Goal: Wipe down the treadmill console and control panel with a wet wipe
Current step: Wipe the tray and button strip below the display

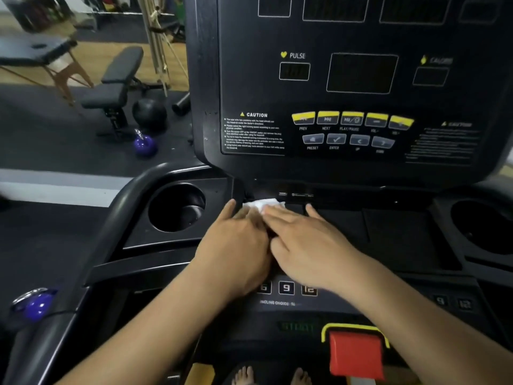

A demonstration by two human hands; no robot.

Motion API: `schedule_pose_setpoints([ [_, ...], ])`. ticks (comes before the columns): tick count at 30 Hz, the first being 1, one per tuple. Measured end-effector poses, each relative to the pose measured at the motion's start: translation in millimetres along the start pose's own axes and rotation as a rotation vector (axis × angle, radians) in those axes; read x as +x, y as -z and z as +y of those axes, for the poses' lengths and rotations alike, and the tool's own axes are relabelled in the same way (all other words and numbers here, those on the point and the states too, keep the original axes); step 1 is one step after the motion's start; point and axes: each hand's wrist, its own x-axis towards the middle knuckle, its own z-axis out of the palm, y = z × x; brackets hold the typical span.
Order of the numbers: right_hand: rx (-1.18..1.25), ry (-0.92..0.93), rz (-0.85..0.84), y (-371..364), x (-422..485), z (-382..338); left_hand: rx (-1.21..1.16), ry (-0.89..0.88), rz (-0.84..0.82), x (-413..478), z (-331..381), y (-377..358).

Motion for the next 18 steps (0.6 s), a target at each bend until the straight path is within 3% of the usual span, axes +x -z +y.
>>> schedule_pose_setpoints([
  [3, -0.031, 0.024, -0.049, -4.3, -24.7, -6.9, -0.092, -0.068, -0.033, -11.8, 7.0, 2.6],
  [5, -0.047, 0.025, -0.088, -8.2, -44.1, -8.6, -0.164, -0.079, 0.038, -20.8, 11.7, -2.7],
  [10, -0.043, -0.091, 0.027, 0.3, -12.0, 11.7, -0.188, -0.008, 0.046, 17.2, 12.3, -8.8],
  [18, -0.092, -0.061, -0.037, -1.3, -42.6, 9.2, -0.291, -0.101, 0.099, 0.7, 23.8, -7.0],
])
